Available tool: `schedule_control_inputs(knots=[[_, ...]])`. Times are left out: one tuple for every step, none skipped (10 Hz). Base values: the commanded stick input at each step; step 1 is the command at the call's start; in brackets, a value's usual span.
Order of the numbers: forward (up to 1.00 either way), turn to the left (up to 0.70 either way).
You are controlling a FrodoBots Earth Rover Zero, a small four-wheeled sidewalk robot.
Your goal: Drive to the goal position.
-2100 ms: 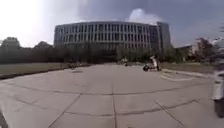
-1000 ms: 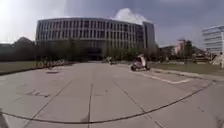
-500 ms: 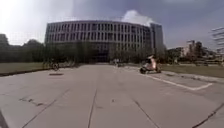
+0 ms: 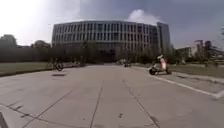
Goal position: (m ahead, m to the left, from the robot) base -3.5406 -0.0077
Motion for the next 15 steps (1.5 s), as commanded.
schedule_control_inputs(knots=[[1.0,0.0],[1.0,0.0],[1.0,0.0],[1.0,0.0],[1.0,0.0],[1.0,0.0],[1.0,0.0],[1.0,0.0],[1.0,0.0],[1.0,0.0],[1.0,0.0],[1.0,0.0],[1.0,0.0],[1.0,0.0],[1.0,0.0]])
